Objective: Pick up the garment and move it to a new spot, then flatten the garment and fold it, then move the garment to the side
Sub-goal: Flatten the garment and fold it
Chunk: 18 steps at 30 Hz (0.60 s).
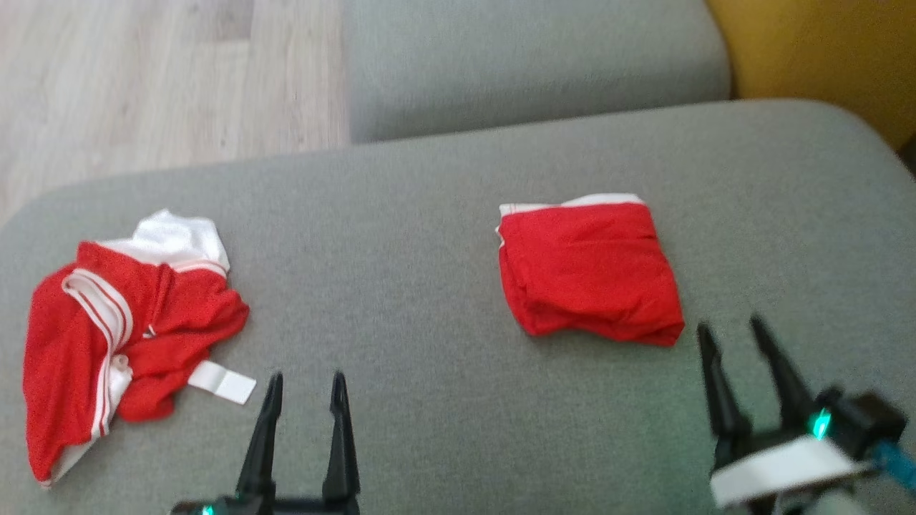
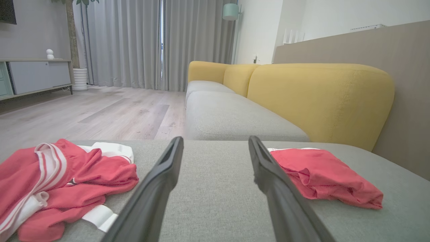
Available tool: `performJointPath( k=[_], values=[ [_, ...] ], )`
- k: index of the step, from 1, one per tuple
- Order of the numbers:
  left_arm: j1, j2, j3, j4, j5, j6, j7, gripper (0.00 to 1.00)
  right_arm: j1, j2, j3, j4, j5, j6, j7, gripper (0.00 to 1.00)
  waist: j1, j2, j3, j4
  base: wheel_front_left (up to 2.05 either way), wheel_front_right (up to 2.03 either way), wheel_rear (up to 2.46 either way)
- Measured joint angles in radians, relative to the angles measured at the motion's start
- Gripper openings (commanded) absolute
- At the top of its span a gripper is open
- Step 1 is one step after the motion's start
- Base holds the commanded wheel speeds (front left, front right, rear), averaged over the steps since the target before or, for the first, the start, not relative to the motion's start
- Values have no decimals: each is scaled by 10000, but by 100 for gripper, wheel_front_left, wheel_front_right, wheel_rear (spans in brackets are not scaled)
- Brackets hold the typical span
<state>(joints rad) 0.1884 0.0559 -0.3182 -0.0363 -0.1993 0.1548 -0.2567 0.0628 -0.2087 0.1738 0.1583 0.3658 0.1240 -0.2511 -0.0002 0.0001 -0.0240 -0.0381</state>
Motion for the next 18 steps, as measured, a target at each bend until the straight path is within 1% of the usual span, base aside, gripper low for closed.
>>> performJointPath(
  k=[7, 18],
  values=[
    [870, 2, 201, 236, 215, -8, 0, 100, 988, 414, -167, 322, -577, 0, 2, 100, 0, 0, -593, -45, 0, 0, 0],
    [1036, 10, 311, 550, 242, -130, 0, 100, 1125, 637, -359, 401, -769, 0, 2, 100, 1, 0, -820, 87, 0, 0, 0]
  ],
)
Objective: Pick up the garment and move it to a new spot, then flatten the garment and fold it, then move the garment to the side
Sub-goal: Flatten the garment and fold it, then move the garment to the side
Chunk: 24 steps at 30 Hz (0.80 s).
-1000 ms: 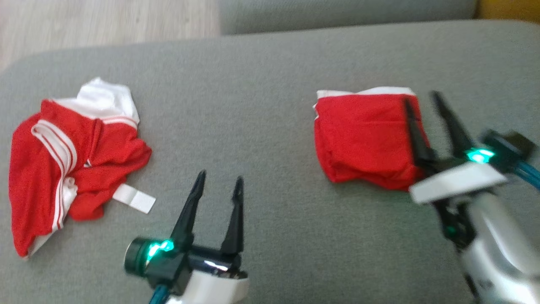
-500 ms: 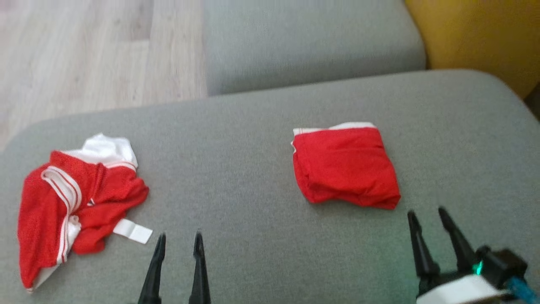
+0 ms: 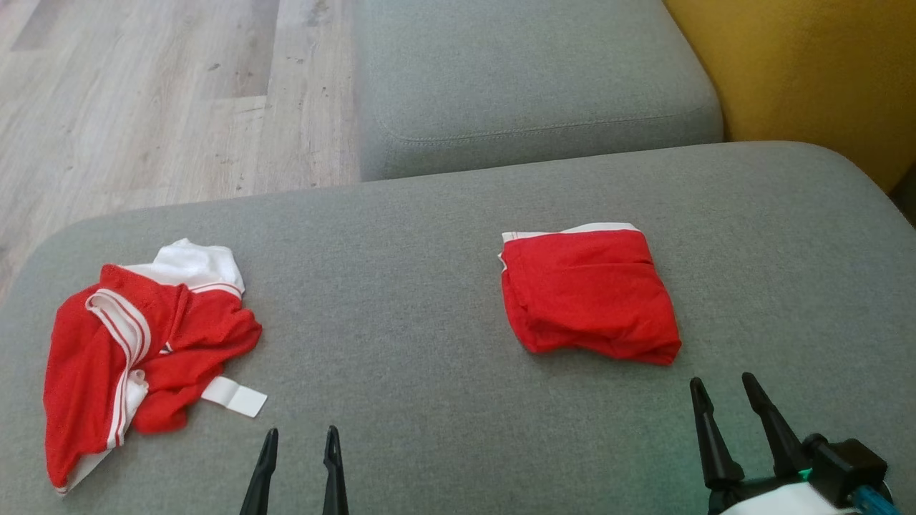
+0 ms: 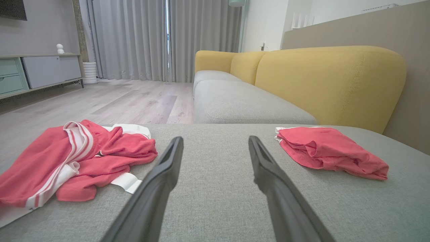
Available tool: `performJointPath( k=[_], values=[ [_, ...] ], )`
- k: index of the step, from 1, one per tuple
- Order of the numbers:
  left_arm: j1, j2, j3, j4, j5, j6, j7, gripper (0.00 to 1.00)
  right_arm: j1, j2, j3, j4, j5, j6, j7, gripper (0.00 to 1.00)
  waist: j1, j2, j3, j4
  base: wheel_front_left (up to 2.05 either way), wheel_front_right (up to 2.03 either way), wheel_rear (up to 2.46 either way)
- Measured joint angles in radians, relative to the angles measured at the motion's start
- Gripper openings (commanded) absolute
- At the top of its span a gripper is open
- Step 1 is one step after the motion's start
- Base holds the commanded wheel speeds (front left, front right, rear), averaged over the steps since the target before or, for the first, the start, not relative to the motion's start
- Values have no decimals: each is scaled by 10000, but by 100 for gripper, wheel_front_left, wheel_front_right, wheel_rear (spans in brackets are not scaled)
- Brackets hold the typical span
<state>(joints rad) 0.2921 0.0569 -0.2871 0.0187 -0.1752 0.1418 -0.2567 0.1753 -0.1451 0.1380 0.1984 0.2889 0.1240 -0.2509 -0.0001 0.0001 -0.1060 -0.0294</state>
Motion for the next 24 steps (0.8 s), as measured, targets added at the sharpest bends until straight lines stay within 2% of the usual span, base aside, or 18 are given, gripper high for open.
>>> performJointPath(
  k=[24],
  values=[
    [40, 0, 13, -65, -8, 4, 0, 100, 38, -176, 213, 46, -174, 0, 0, 100, 1, 0, -9, -44, 0, 0, 0]
  ],
)
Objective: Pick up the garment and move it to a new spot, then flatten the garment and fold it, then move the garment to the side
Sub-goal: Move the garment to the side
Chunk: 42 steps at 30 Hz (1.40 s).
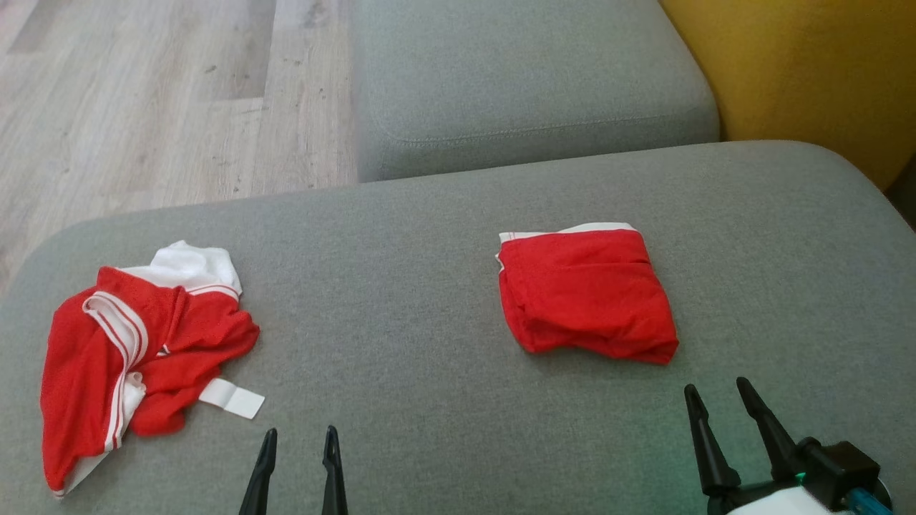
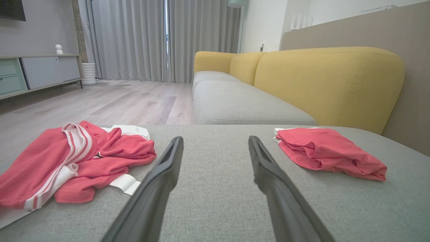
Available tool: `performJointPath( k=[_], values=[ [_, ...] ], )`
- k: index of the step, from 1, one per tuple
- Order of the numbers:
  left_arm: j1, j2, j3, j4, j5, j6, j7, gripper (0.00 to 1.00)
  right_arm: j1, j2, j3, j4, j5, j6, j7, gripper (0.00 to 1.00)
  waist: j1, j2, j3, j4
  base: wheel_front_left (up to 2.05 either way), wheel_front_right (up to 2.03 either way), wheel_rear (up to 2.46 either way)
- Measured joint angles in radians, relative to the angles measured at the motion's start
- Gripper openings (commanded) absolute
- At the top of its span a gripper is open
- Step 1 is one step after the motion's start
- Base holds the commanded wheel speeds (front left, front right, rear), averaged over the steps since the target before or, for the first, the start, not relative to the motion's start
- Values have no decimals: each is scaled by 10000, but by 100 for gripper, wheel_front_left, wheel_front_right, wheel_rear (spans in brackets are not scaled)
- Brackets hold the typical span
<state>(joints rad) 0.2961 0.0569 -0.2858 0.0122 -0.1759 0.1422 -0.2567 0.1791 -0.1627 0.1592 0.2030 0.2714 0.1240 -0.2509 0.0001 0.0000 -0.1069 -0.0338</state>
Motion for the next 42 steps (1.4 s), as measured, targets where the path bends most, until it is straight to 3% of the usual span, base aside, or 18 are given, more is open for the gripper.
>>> performJointPath(
  k=[9, 15, 22, 29, 34, 40, 41, 42],
  values=[
    [-41, 0, -61, -40, 0, -4, 0, 100, -121, -128, 157, 552, 322, 0, 0, 100, 0, 0, 504, 77, 0, 0, 0],
    [-289, 0, -199, -48, 0, -12, 0, 100, -1315, -556, 642, 1643, 989, 0, 65, 100, 1, 0, 936, 171, 0, 0, 0],
    [-573, 0, -525, -171, 13, -13, 0, 100, -2956, -1081, 901, 2408, 1998, 0, 1164, 100, 0, 0, 1467, 363, 0, 0, 0],
    [-1347, -4, -686, -232, 113, -15, 0, 100, -4845, -1440, 408, 3582, 2907, 0, 2644, 100, 1, 0, 2274, 598, 0, 0, 0],
    [-1649, -6, -771, -242, 119, -15, 0, 100, -5882, -1618, 238, 4669, 2989, 0, 2886, 100, 1, 0, 2791, 751, 0, 0, 0],
    [-2066, -6, -825, -240, 188, -13, 0, 100, -6540, -1404, 669, 5423, 3273, 0, 3129, 100, 1, 0, 3235, 825, 0, 0, 0],
    [-2125, -6, -834, -238, 188, -13, 0, 100, -6648, -1310, 798, 5520, 3390, 0, 3150, 87, 1, 0, 3306, 820, 0, 0, 0],
    [-2168, -8, -844, -234, 188, -12, 0, 100, -6743, -1229, 955, 5584, 3524, 0, 3235, 44, 2, 0, 3372, 809, 0, 0, 0]
  ],
)
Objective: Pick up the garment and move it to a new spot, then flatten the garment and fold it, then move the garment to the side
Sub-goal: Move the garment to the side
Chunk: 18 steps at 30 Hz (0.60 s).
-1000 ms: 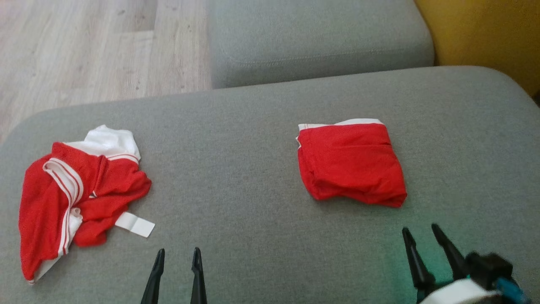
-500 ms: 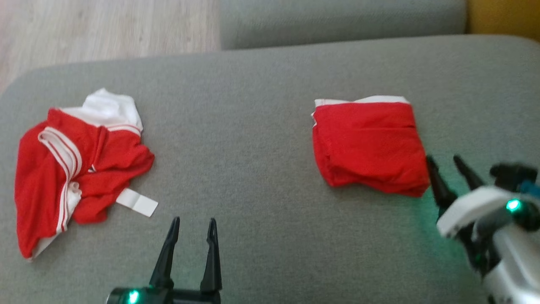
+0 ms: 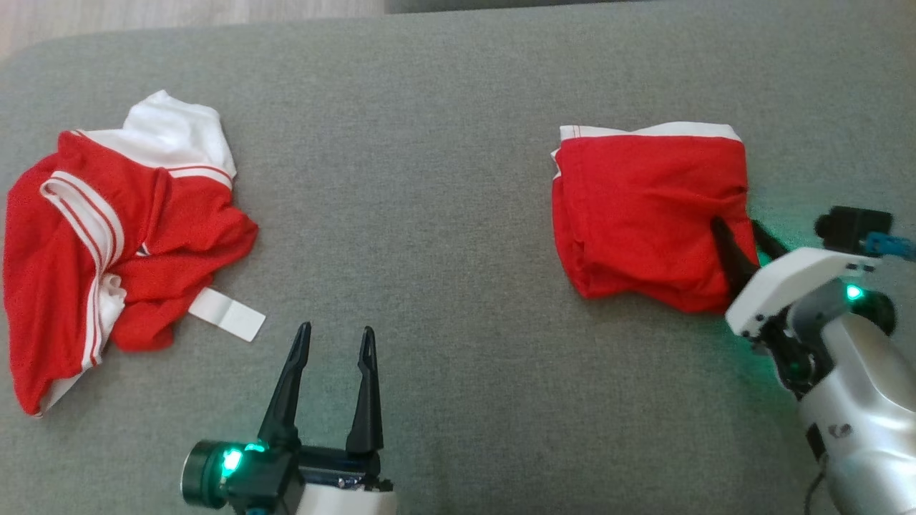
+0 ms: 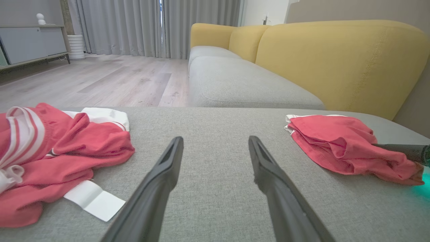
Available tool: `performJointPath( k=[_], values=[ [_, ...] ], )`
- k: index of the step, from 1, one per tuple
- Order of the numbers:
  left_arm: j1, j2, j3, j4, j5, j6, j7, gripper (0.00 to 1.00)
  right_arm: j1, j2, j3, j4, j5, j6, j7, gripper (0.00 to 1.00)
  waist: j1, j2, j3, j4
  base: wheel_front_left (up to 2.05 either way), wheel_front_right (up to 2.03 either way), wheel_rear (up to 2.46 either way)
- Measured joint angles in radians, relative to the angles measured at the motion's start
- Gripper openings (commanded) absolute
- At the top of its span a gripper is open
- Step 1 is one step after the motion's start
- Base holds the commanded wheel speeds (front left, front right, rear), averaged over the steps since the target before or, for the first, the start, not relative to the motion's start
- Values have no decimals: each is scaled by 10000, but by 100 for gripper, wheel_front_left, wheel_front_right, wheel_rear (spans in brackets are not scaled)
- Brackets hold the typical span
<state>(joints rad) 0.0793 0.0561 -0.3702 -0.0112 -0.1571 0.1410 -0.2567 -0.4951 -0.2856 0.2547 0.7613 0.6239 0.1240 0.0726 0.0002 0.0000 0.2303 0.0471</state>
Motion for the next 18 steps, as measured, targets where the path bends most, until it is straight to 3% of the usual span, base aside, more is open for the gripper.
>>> performJointPath(
  k=[1, 8, 18],
  values=[
    [-24, 0, -8, 13, 2, -2, 0, 100, -85, 71, 148, 46, 142, 0, 40, 0, 0, 0, 53, -18, 0, 0, 0],
    [-202, -2, 17, 48, 86, 2, 0, 100, -467, -247, 848, 153, 623, 0, -449, 0, -2, 0, 246, -388, 0, 0, 0],
    [-721, -4, 148, 10, 418, -180, 0, 100, -1397, -2671, 1058, 127, 890, 0, -644, 0, -2, 0, 1032, -1221, 0, 0, 0]
  ],
)
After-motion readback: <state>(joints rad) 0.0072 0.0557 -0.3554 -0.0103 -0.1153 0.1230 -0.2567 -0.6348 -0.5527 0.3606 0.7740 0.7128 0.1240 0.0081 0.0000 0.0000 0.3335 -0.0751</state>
